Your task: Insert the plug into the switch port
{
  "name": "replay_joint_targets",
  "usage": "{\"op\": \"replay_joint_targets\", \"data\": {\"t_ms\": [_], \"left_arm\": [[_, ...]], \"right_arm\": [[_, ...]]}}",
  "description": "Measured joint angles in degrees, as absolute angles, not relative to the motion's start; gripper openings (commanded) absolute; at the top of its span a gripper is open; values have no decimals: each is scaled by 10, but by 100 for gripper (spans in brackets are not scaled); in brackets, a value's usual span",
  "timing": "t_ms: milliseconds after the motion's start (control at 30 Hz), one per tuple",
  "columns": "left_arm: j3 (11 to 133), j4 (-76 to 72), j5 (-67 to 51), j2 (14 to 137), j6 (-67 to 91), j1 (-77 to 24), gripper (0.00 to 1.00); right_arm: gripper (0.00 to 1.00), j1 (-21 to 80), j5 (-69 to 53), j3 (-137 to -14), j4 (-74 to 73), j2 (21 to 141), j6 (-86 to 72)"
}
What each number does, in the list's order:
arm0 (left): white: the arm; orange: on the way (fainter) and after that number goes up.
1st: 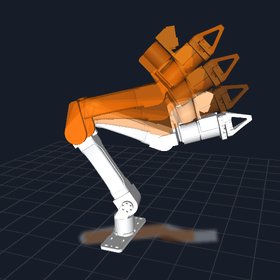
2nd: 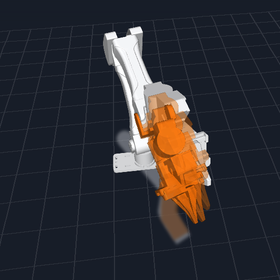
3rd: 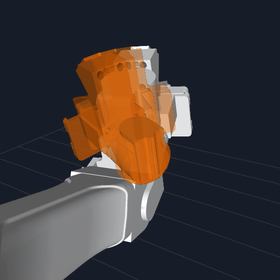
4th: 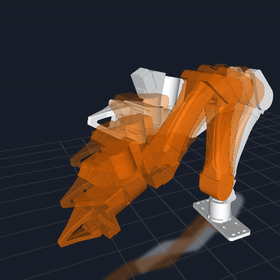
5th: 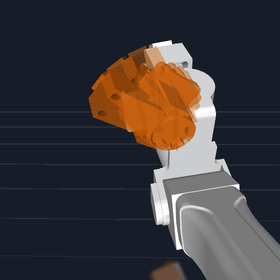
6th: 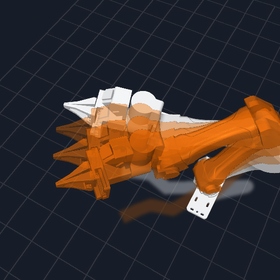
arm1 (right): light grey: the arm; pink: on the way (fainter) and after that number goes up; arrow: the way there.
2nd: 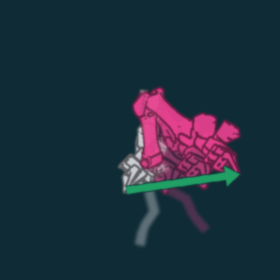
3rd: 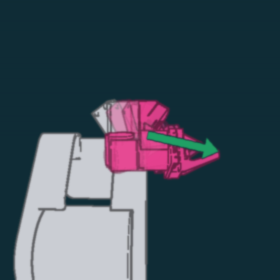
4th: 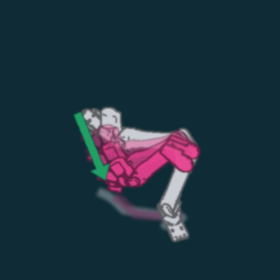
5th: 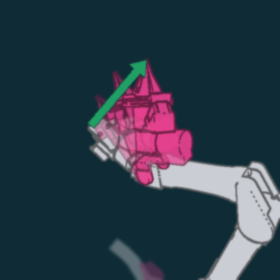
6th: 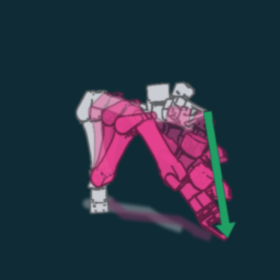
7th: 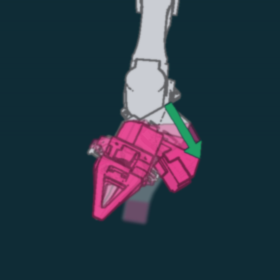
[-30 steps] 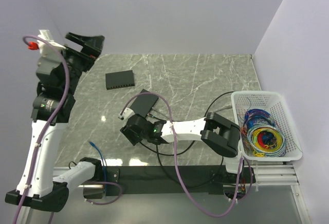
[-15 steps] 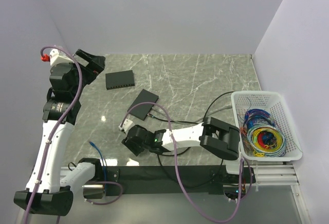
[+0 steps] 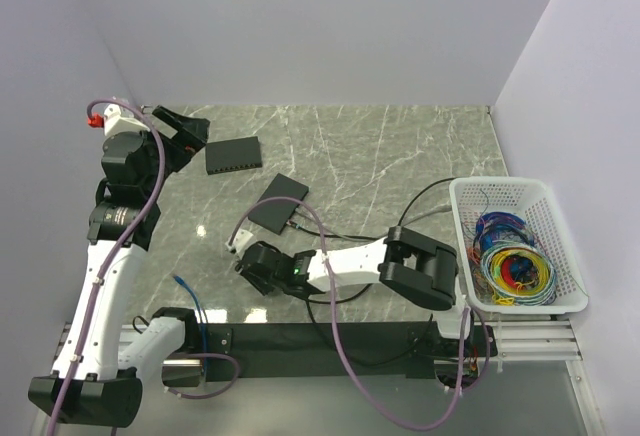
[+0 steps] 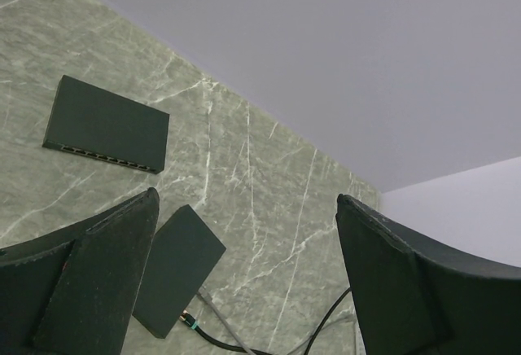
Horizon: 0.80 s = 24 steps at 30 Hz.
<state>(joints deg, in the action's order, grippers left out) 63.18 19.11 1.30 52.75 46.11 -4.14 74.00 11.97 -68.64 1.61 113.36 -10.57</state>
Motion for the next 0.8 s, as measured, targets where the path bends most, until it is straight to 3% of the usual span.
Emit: {"op": "replay_joint_targets", "data": {"t_ms": [267, 500, 800], "left_arm": [[621, 189, 10, 528, 456, -41, 95], [596, 168, -23, 530, 446, -41, 92], [538, 118, -78, 523, 431, -41, 86]], "right_arm": [[0, 736, 113, -693, 22, 1146, -117], [0, 715, 98, -685, 25, 1131, -121], [0, 586, 32, -590, 86, 933, -144]]}}
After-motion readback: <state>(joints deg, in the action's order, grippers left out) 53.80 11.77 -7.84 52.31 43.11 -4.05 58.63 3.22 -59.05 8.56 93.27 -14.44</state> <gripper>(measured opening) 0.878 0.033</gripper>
